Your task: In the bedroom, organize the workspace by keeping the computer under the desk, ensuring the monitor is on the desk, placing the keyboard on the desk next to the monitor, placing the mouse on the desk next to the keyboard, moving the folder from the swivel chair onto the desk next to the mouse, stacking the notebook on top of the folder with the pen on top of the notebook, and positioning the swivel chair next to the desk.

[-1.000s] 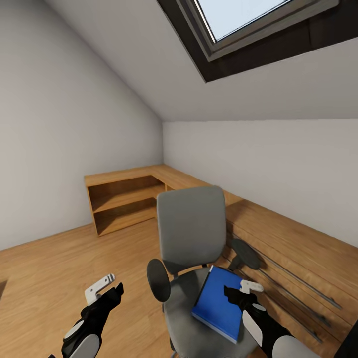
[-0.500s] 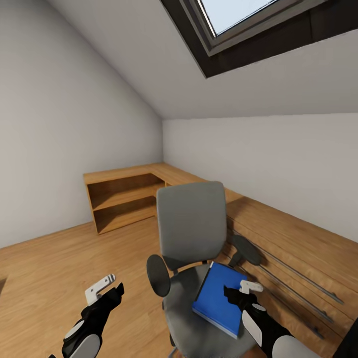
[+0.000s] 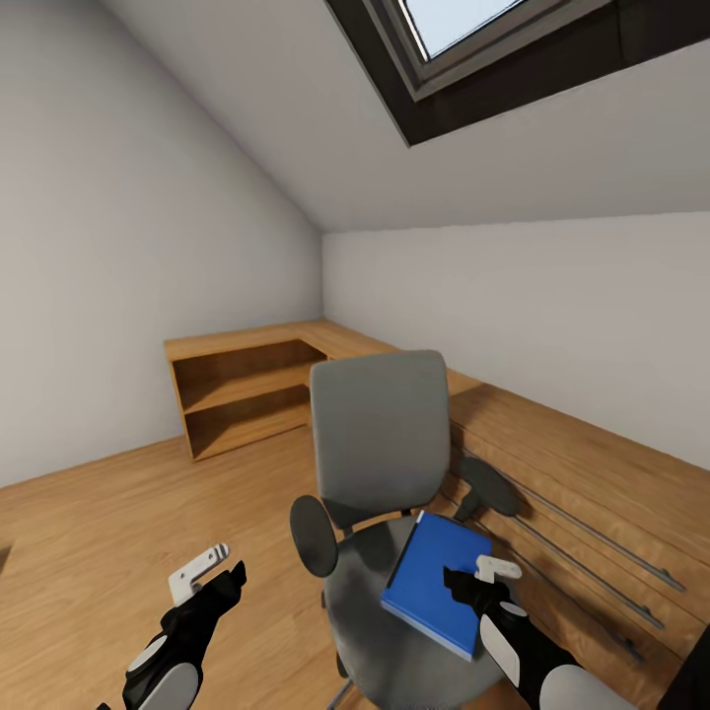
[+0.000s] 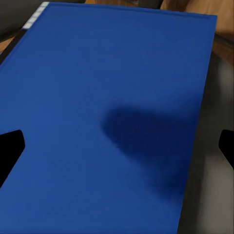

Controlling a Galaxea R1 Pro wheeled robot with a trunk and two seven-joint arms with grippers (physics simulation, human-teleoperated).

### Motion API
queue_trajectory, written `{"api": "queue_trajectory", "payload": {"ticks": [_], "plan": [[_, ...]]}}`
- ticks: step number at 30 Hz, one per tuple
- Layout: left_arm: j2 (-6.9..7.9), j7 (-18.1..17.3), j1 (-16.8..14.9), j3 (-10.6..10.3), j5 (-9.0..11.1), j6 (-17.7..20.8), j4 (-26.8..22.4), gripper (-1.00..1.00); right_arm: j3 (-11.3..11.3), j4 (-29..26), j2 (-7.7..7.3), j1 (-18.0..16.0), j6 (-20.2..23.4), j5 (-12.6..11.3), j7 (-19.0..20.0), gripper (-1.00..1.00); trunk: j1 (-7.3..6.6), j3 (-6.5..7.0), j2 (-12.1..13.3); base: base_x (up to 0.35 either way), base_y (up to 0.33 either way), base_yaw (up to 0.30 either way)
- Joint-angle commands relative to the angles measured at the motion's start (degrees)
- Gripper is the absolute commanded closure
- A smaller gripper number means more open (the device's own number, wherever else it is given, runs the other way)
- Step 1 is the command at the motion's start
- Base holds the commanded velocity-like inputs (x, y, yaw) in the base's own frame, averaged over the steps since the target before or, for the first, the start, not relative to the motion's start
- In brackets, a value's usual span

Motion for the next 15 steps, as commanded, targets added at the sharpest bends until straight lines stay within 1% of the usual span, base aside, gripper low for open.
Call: {"api": "queue_trajectory", "payload": {"ticks": [1,6,15], "plan": [[0.05,0.36,-0.07,-0.09,0.08,0.29,-0.08,-1.0,0.49,0.03,-0.04,-0.05,-0.2,-0.55,-0.3,-1.0,0.22,-0.25,-0.45,0.0,0.0,0.0],[0.05,0.36,-0.07,-0.09,0.08,0.3,-0.08,-1.0,0.49,0.19,0.04,-0.07,-0.08,-0.55,-0.33,-1.0,0.22,-0.25,-0.45,0.0,0.0,0.0],[0.05,0.36,-0.07,-0.17,0.08,0.3,-0.08,-1.0,0.49,0.19,0.05,-0.07,0.48,-0.54,-0.41,-1.0,2.2,-1.86,-4.06,0.0,0.0,0.0]]}}
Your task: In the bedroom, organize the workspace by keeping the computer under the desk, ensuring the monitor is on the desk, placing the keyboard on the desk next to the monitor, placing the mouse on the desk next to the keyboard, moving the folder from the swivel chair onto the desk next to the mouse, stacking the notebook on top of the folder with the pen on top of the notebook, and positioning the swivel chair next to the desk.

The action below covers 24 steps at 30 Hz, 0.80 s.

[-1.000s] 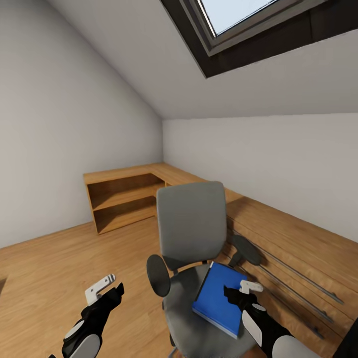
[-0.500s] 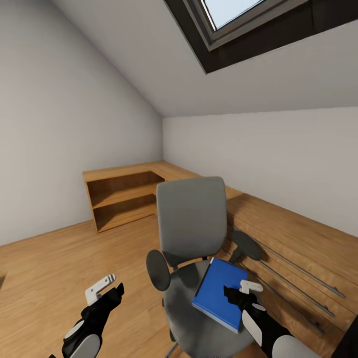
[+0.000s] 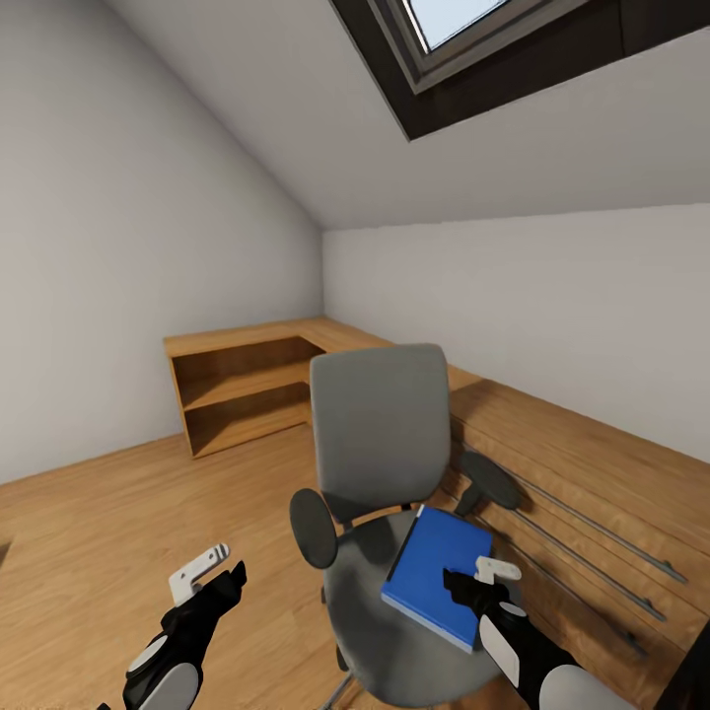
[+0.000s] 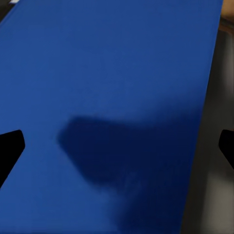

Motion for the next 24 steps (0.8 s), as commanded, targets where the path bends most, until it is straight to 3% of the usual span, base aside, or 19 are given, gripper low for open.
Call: {"api": "queue_trajectory", "payload": {"ticks": [1,10,17,24], "plan": [[0.05,0.36,-0.06,-0.09,0.08,0.29,-0.08,-1.0,0.49,0.02,-0.04,-0.04,0.01,-0.59,-0.29,-1.0,0.22,-0.25,-0.45,0.0,0.0,0.0],[0.05,0.36,-0.06,-0.05,0.08,0.29,-0.08,-1.0,0.49,0.0,-0.04,-0.12,0.4,-0.61,-0.3,-1.0,0.66,-0.6,-1.25,0.0,0.0,0.0],[0.05,0.36,-0.06,-0.08,0.07,0.29,-0.08,-1.0,0.49,0.01,0.12,-0.35,0.39,-0.61,-0.3,-1.0,2.2,-1.86,-4.06,0.0,0.0,0.0],[0.05,0.33,-0.06,0.05,0.06,0.29,-0.08,-1.0,0.49,-0.03,0.13,-0.35,0.38,-0.61,-0.3,-1.0,2.2,-1.86,-4.06,0.0,0.0,0.0]]}}
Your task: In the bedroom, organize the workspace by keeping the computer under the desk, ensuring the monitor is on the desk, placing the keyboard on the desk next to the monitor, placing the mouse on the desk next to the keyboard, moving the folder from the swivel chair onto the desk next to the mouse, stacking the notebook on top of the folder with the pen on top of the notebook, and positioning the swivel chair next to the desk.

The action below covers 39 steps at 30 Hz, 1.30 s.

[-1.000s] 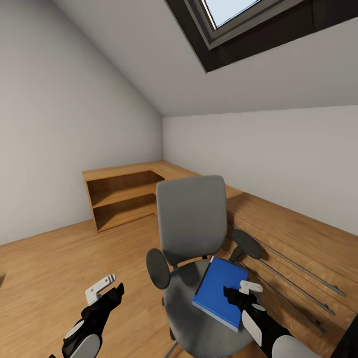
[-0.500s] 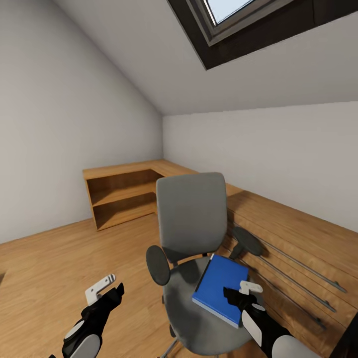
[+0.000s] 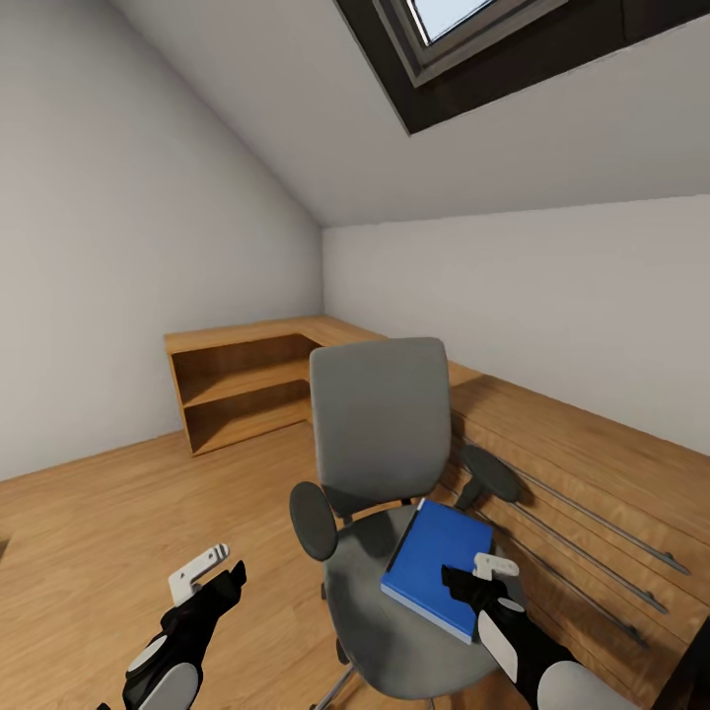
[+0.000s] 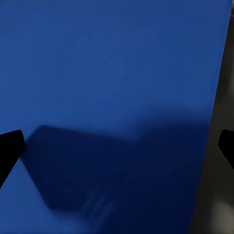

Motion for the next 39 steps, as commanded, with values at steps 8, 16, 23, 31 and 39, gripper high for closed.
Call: {"api": "queue_trajectory", "payload": {"ticks": [8,16,23,31,39], "plan": [[0.23,0.38,-0.06,0.03,0.16,0.29,-0.08,-1.0,0.57,0.46,-0.05,-0.04,-0.23,-0.76,-0.36,-1.0,0.0,-0.07,-0.02,0.0,0.0,0.0],[0.31,0.22,-0.06,0.04,0.17,0.29,-0.08,-1.0,0.57,0.5,-0.05,-0.04,-0.26,-0.75,-0.36,-1.0,0.0,-0.07,-0.02,-0.105,0.0,0.0],[0.31,0.21,-0.06,0.04,0.2,0.24,-0.08,-1.0,0.57,0.53,-0.04,-0.04,-0.26,-0.74,-0.36,-1.0,0.0,-0.07,-0.02,-0.073,0.0,0.0],[0.31,0.21,-0.06,0.04,0.2,0.28,-0.08,-1.0,0.57,0.49,-0.03,-0.04,-0.27,-0.74,-0.36,-1.0,0.0,-0.07,-0.02,-0.075,0.0,0.0],[0.29,0.21,-0.06,0.04,0.11,0.21,-0.08,-1.0,0.57,0.52,-0.03,-0.04,-0.27,-0.74,-0.36,-1.0,0.0,-0.07,-0.02,-0.005,0.0,0.0]]}}
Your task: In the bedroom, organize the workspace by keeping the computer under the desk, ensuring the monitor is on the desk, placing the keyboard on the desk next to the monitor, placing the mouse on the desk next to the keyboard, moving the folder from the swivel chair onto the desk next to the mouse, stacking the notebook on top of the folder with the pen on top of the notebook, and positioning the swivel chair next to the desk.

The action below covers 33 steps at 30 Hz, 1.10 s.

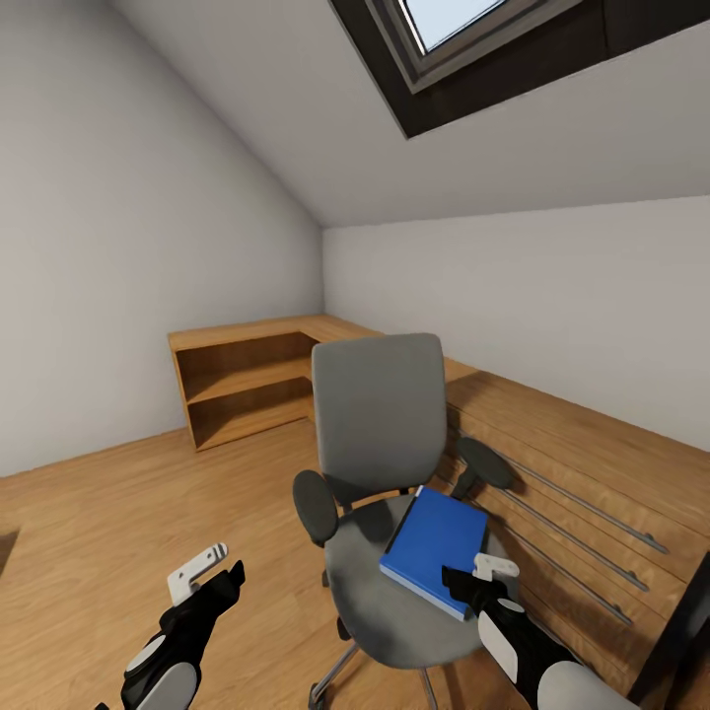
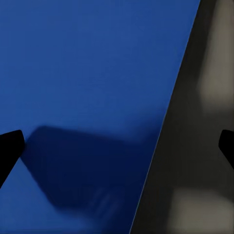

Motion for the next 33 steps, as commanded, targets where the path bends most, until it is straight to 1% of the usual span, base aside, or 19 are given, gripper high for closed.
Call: {"api": "queue_trajectory", "payload": {"ticks": [1,4,24,33], "plan": [[0.04,0.36,-0.06,-0.08,0.08,0.29,-0.09,-1.0,0.64,0.23,-0.03,0.01,-0.23,-0.93,-0.38,-1.0,0.0,-0.08,-0.02,0.0,0.0,0.0],[0.0,0.36,-0.06,-0.08,0.13,0.29,-0.09,-1.0,0.64,0.22,-0.03,0.01,-0.23,-0.93,-0.38,-1.0,0.0,-0.08,-0.02,0.0,0.0,0.0],[-0.08,0.36,-0.06,-0.09,0.17,0.29,-0.09,-1.0,0.66,-0.02,-0.03,0.01,-0.59,-0.85,-0.38,-1.0,-4.4,3.51,8.0,0.0,0.0,0.0],[0.01,0.43,-0.06,-0.08,0.17,0.29,-0.02,-1.0,1.13,-2.38,-0.03,0.01,-1.5,-0.66,-0.05,-1.0,-4.4,3.51,8.0,0.0,0.0,0.0]]}}
